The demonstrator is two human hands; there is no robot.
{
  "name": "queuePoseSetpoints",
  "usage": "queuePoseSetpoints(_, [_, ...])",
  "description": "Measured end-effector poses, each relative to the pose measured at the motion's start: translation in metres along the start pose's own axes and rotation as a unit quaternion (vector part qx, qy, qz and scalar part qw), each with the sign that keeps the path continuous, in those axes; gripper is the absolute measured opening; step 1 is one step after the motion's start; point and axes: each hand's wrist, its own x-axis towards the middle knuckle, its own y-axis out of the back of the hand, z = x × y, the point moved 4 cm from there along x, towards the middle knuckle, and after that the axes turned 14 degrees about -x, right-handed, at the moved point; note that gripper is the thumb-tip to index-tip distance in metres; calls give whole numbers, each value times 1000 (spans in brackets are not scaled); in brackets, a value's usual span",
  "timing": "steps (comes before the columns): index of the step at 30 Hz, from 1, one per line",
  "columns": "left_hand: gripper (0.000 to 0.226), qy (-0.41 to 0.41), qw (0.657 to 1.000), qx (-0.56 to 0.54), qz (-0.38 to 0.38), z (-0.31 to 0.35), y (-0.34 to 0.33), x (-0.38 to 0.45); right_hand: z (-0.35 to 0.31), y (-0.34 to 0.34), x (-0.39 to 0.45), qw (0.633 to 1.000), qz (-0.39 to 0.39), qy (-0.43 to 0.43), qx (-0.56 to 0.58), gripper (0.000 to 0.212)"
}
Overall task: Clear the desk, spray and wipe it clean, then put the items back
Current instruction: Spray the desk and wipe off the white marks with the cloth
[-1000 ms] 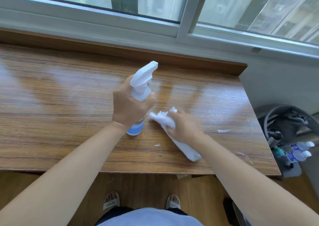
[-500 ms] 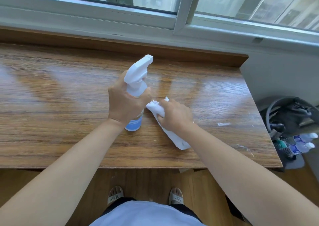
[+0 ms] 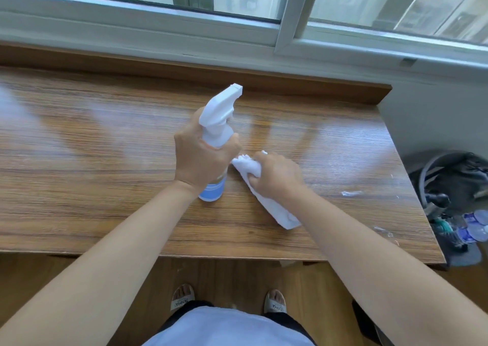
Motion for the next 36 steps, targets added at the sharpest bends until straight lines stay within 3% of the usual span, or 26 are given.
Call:
queuePoseSetpoints(3, [33,14,1000,-7,15,2,0,4,-8,-1,-21,1000,-4,21,-7,35])
queuePoseSetpoints(7, [32,23,999,-22,22,-2,4,10,-17,-7,-91,985,0,175,1,39])
queuePoseSetpoints(9, [28,17,999,-28,26,-2,7,12,-15,-8,-102,978,-13,209,-5,39])
queuePoseSetpoints(11, [26,20,999,-36,29,-4,9,13,-12,-7,-89,980,-25,195,-9,40])
queuePoseSetpoints(14, [25,21,999,-39,17,-6,10,11,3,-3,-34,997,-21,71,-5,38])
queuePoseSetpoints(18, [30,-6,1000,-22,-4,0,5,6,28,7,28,997,-42,-59,9,13])
queuePoseSetpoints(21, [38,-7,1000,-12,-13,1,0,3,21,7,23,998,-34,-58,20,18])
queuePoseSetpoints(24, [46,0,1000,12,-4,-2,0,0,0,2,-15,999,-22,23,14,31])
queuePoseSetpoints(28, [43,-21,1000,8,-1,-1,2,-4,-15,-5,-53,994,-30,106,-3,29])
queuePoseSetpoints(36, [42,-19,1000,2,-2,2,5,-10,-8,13,42,999,-20,-27,33,28])
